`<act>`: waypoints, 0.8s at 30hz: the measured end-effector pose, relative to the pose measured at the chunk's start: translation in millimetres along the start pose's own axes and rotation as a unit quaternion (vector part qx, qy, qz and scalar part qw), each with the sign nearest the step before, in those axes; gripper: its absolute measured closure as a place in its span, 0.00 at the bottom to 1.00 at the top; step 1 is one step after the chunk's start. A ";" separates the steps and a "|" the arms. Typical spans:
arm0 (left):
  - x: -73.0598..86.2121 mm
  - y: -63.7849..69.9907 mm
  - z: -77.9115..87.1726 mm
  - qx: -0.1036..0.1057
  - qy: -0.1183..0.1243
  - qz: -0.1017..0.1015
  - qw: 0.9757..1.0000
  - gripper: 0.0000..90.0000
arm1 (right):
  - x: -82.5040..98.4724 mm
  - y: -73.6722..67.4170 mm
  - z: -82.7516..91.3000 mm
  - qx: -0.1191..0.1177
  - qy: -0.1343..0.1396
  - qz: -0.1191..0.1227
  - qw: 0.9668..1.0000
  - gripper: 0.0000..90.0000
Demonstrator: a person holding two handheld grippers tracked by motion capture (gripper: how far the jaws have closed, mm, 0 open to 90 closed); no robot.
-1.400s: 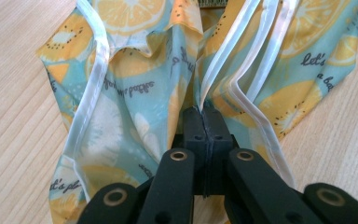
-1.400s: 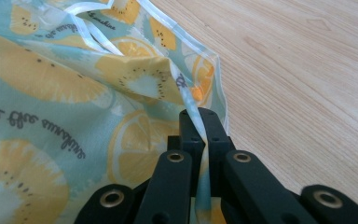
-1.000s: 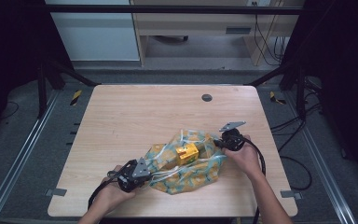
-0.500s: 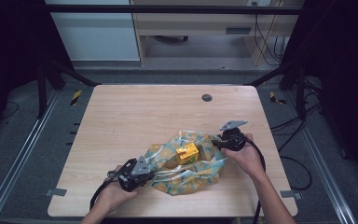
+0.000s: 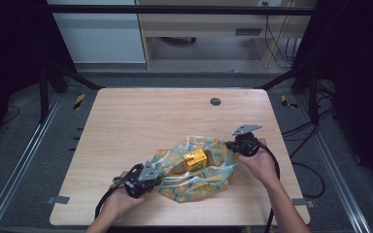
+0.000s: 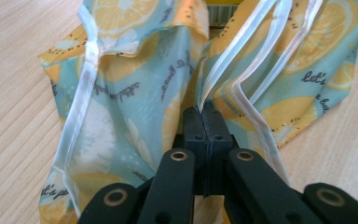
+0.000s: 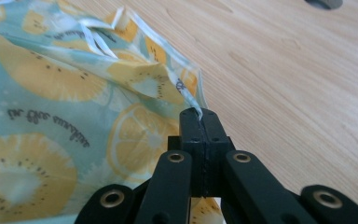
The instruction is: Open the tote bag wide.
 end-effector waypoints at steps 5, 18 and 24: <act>2.4 -4.2 -2.9 -0.006 -0.003 0.007 1.000 1.00 | 9.4 9.1 -9.7 0.006 -0.017 -0.019 1.000 1.00; 5.2 -2.7 -4.9 -0.002 -0.009 0.004 1.000 1.00 | 28.1 14.1 -18.1 0.003 -0.040 -0.041 0.998 1.00; 6.3 -1.2 -4.4 -0.004 -0.015 -0.003 1.000 1.00 | 31.4 12.8 -18.6 0.002 -0.043 -0.043 0.998 1.00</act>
Point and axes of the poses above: each handheld gripper's, and its own axes: z roughly backward along the jaws, x roughly out of its underside, y roughly to its right, the point moved 5 cm from there along -z, roughly forward along the jaws, and after that the axes turned 7 degrees about -z, right-handed, at the moved point
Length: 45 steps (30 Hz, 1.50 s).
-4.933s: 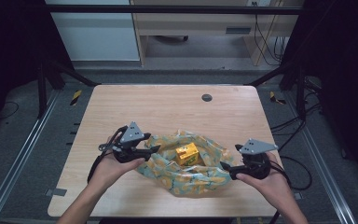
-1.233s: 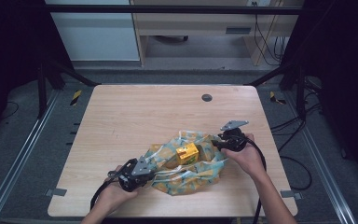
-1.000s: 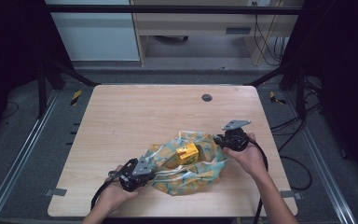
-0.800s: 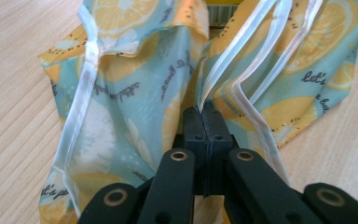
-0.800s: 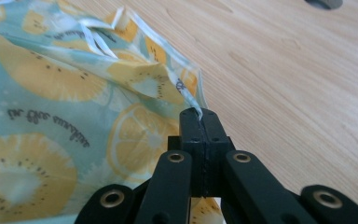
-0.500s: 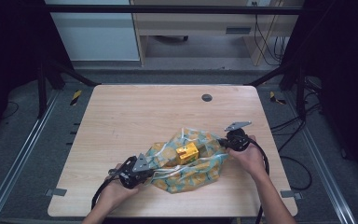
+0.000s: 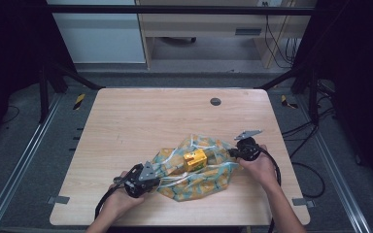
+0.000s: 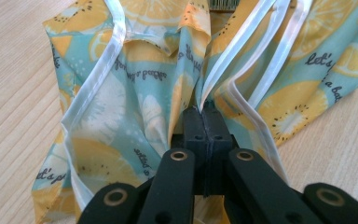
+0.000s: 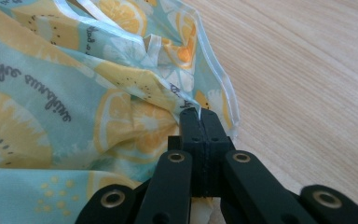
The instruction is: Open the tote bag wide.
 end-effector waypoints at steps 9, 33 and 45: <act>2.2 1.3 -0.9 0.006 -0.006 -0.001 1.000 1.00 | 3.8 -0.4 1.4 0.000 0.000 0.003 1.000 1.00; 4.2 3.3 0.0 0.012 -0.008 0.001 1.000 1.00 | 0.2 -0.9 -3.8 0.026 0.004 0.030 0.999 1.00; 4.6 4.9 0.2 0.014 -0.005 0.004 1.000 1.00 | -0.1 0.3 -4.2 0.021 0.005 0.023 1.000 1.00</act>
Point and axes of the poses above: each handheld gripper's, and its own axes: z roughly backward along the jaws, x roughly out of its underside, y roughly to its right, the point moved 5 cm from there along -z, roughly forward along the jaws, and after that the axes turned 7 degrees about -z, right-handed, at the moved point
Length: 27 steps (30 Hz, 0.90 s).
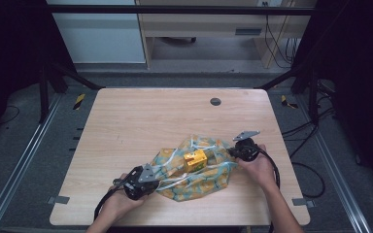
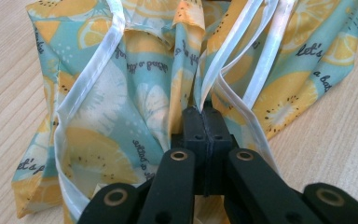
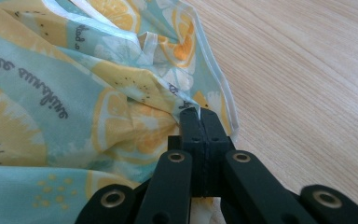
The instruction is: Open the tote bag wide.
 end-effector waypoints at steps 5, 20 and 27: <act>0.1 0.4 0.2 0.000 0.003 0.002 1.000 1.00 | -0.3 -0.5 -0.3 0.004 0.000 0.001 1.000 1.00; -18.7 -0.8 22.8 -0.038 0.099 0.019 0.994 0.69 | -13.5 1.7 19.2 0.029 0.044 -0.006 0.999 0.68; -38.5 5.3 33.7 -0.032 0.143 0.021 0.989 0.45 | -27.5 -4.7 36.4 0.048 0.081 0.007 0.996 0.39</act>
Point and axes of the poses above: each handheld gripper's, and its own axes: z roughly backward along the jaws, x roughly out of its underside, y roughly to its right, the point moved 5 cm from there along -z, roughly forward along the jaws, and after that the axes turned 7 degrees about -z, right-handed, at the moved point
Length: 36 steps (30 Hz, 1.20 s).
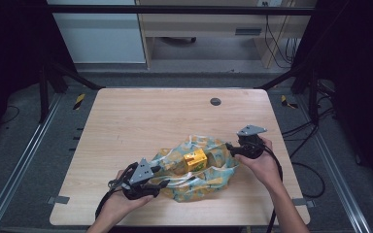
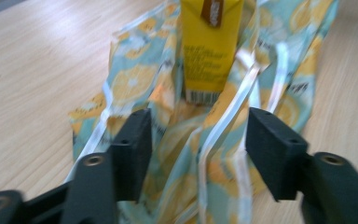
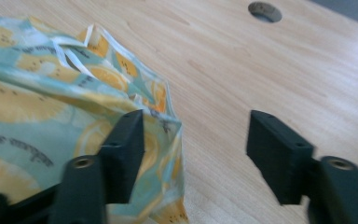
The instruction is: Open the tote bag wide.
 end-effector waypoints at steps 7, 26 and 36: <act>-21.8 -7.8 8.2 0.001 0.023 0.020 1.000 0.26 | -21.0 -4.1 20.9 0.009 0.030 -0.001 1.000 0.21; -34.7 -61.0 60.5 -0.062 0.028 0.051 0.996 0.10 | -38.3 -9.6 97.4 0.026 0.097 -0.010 0.995 0.08; 29.2 -105.0 66.1 -0.124 -0.003 0.107 0.986 0.07 | 12.0 0.3 89.9 0.053 0.088 -0.064 0.993 0.07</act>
Point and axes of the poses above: each handheld gripper's, and its own axes: z roughly backward along the jaws, x roughly out of its underside, y roughly to its right, the point moved 5 cm from there along -z, roughly forward along the jaws, and after that the axes turned 7 degrees about -z, right-handed, at the moved point
